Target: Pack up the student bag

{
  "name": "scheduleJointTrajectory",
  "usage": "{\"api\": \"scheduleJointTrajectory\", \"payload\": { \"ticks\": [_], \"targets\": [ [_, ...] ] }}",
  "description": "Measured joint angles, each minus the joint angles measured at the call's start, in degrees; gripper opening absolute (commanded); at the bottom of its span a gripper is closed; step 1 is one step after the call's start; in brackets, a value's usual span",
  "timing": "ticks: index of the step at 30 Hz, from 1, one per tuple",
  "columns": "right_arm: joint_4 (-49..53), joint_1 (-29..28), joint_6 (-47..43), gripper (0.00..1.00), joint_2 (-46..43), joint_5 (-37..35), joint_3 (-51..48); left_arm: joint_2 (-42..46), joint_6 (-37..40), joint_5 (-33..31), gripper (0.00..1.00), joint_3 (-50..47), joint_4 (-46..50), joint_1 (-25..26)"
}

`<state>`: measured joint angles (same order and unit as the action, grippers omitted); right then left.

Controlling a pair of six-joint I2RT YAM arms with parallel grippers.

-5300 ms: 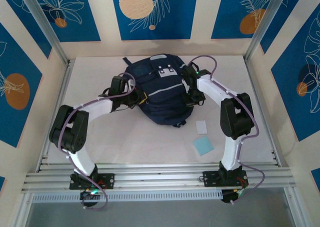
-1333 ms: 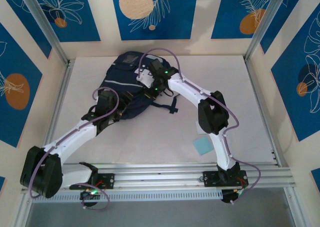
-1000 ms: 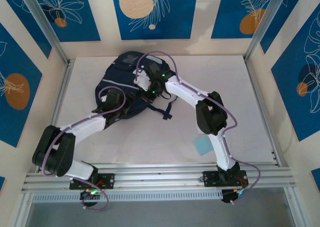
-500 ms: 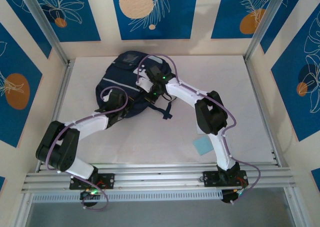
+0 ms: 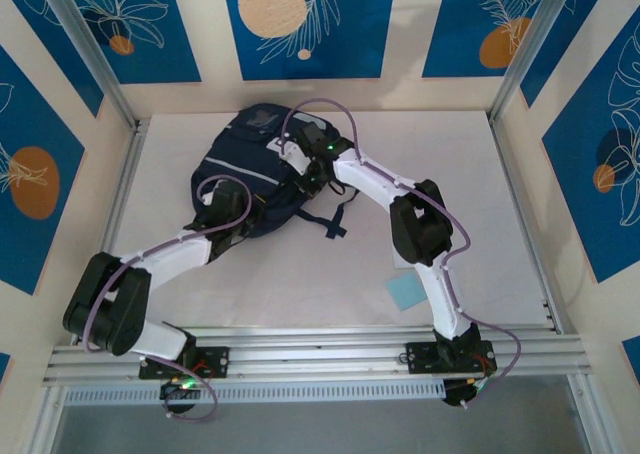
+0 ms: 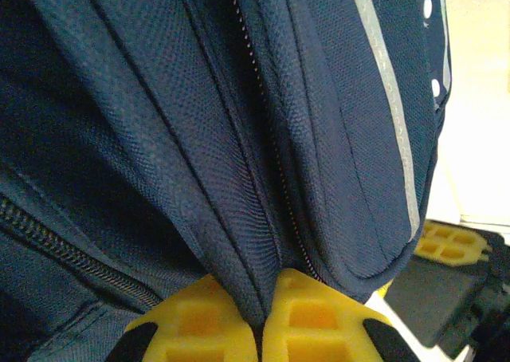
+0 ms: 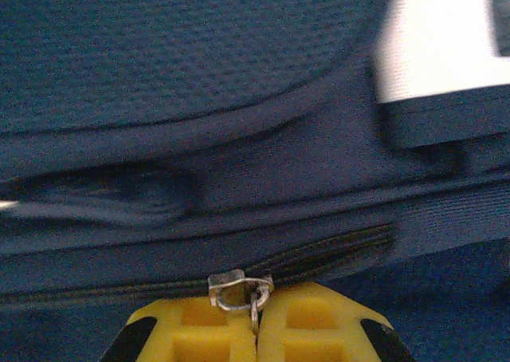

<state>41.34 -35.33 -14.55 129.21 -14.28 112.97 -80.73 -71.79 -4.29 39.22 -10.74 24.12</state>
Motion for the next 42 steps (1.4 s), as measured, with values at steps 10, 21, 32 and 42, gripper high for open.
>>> {"api": "scheduleJointTrajectory", "payload": {
  "ticks": [10, 21, 32, 42],
  "targets": [
    [6.05, 2.8, 2.23, 0.0, 2.03, 5.35, 5.38, 7.26, 1.9, 1.92, 0.0, -1.36, 4.26, -0.11],
    [3.76, 4.85, 5.55, 0.39, -4.17, 7.26, -4.85, 3.56, 5.46, 5.22, 0.31, -0.17, 6.21, 0.74],
    [1.14, 2.75, 15.74, 0.73, -13.81, 14.51, -9.07, 8.35, 12.79, 6.6, 0.65, 0.94, 14.32, 1.77],
    [-8.31, 2.34, 33.99, 0.81, -10.67, 24.79, -7.13, 11.96, 24.98, 1.49, 0.42, 0.92, 21.22, -0.76]
  ]
}}
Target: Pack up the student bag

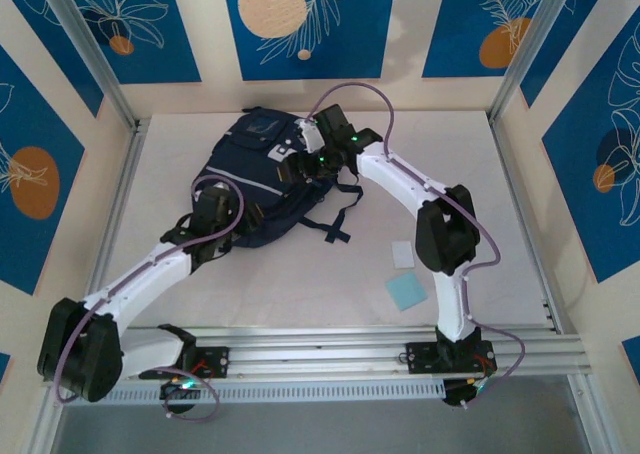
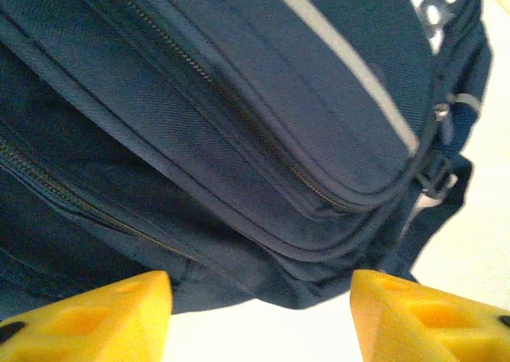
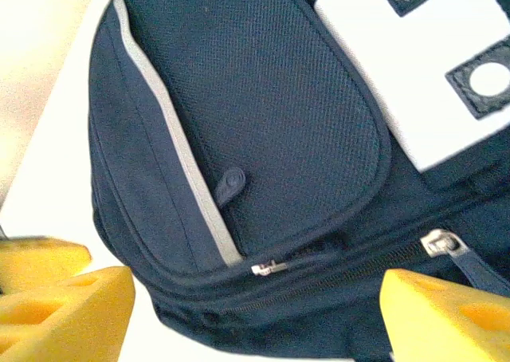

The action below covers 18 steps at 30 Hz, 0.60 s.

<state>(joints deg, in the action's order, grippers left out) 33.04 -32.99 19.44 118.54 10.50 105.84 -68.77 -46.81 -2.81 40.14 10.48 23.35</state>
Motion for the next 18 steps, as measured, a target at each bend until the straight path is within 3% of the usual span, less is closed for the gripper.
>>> {"api": "scheduleJointTrajectory", "payload": {
  "ticks": [2, 5, 18],
  "targets": [
    [-1.55, -0.17, 2.6, 0.81, 1.53, 0.63, 0.24, -2.67, 2.05, 0.2, 0.27, 0.0, -0.44, -0.26],
    [-2.58, -0.52, 6.05, 0.81, 3.58, 0.76, 0.24, -7.17, 4.81, 0.87, 0.19, -0.02, -1.25, -0.39],
    [-9.05, -3.87, 14.14, 0.79, 5.01, 4.28, -2.73, -13.99, 6.67, 6.03, 0.17, -2.38, -12.7, -0.09]
  ]
}}
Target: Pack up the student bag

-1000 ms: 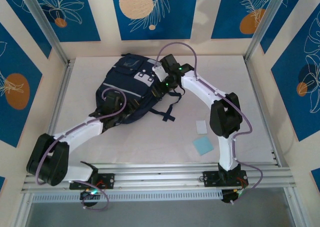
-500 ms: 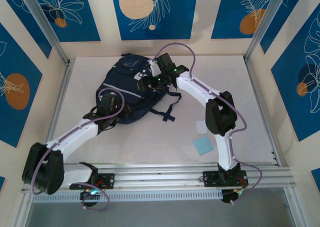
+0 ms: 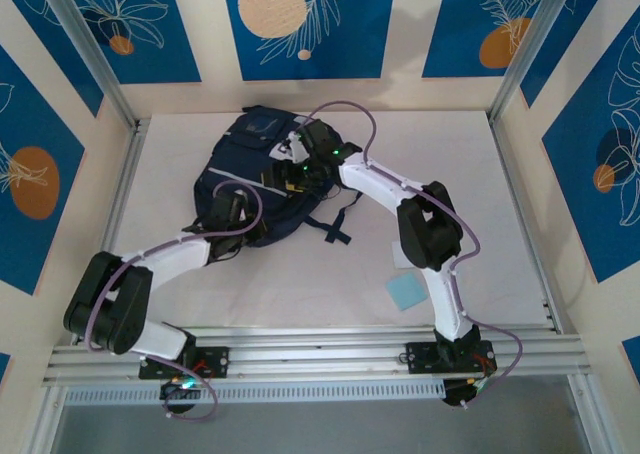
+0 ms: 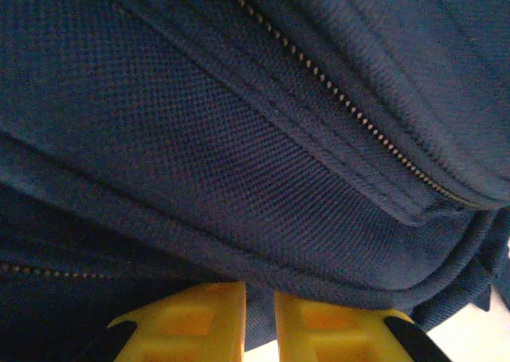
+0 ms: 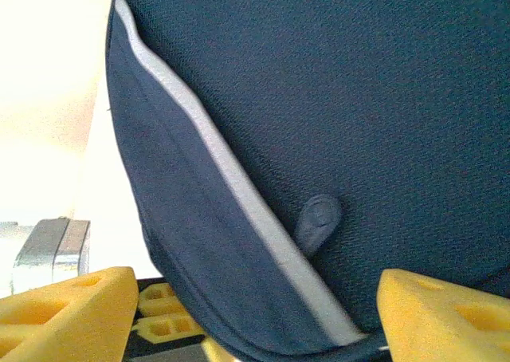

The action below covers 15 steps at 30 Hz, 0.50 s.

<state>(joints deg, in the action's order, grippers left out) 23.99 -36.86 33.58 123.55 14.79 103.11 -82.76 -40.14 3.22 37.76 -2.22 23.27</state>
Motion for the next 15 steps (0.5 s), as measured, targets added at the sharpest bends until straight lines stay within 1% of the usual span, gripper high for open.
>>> {"api": "scheduleJointTrajectory", "payload": {
  "ticks": [3, 7, 15],
  "targets": [
    [-3.08, -0.81, 1.36, 0.78, -0.85, 0.28, -4.76, -1.97, -0.28, 0.7, 0.17, 0.0, -2.51, 0.55],
    [-4.79, -0.98, 2.12, 0.79, -3.28, -0.44, -10.32, -3.69, -0.57, 1.57, 0.18, 0.0, -5.01, 0.87],
    [-3.34, 2.27, 0.87, 0.79, -7.23, -2.89, -10.64, -3.32, -0.87, 2.34, 0.2, -0.09, -5.79, 1.11]
  ]
}}
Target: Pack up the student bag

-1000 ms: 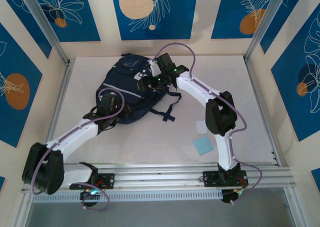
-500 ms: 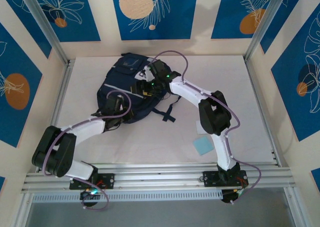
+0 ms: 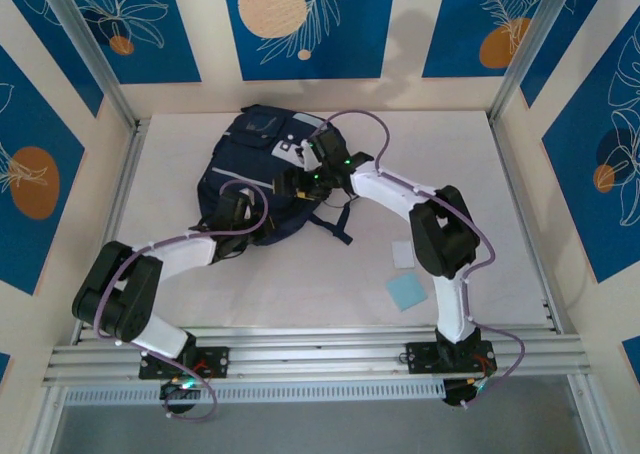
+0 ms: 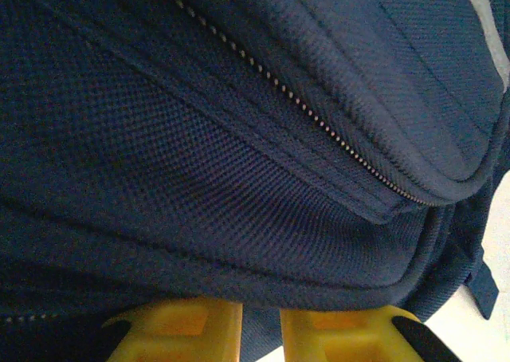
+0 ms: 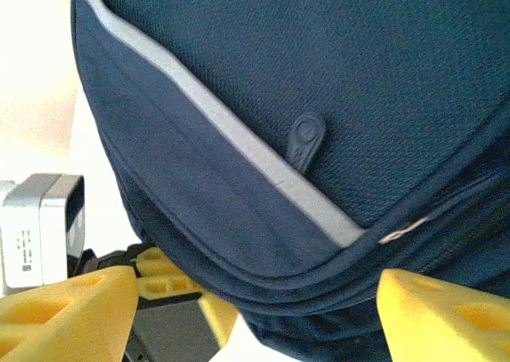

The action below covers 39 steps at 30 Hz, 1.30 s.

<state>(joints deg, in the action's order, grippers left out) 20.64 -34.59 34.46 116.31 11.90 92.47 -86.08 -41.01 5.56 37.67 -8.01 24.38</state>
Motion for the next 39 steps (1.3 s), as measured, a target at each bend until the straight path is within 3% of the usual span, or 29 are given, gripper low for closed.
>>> {"api": "scheduleJointTrajectory", "payload": {
  "ticks": [10, 22, 33, 39],
  "targets": [
    [1.27, 3.56, -1.62, 0.79, 4.79, -1.6, 9.25, 0.98, -0.83, 0.35, 0.22, -1.6, -1.88, 0.11],
    [0.96, 0.61, 0.17, 0.78, 9.46, -0.85, 8.76, 1.09, -0.9, 0.37, 0.23, -1.62, -2.05, 0.42],
    [-1.05, -4.2, 3.63, 0.78, -1.77, 3.54, -5.84, -1.44, -0.79, 0.39, 0.25, 0.87, -1.9, 1.27],
    [0.33, -2.12, 2.29, 0.77, -5.14, 2.73, -7.19, 0.52, 1.51, -0.46, 0.37, 1.57, 1.84, 1.27]
  ]
}}
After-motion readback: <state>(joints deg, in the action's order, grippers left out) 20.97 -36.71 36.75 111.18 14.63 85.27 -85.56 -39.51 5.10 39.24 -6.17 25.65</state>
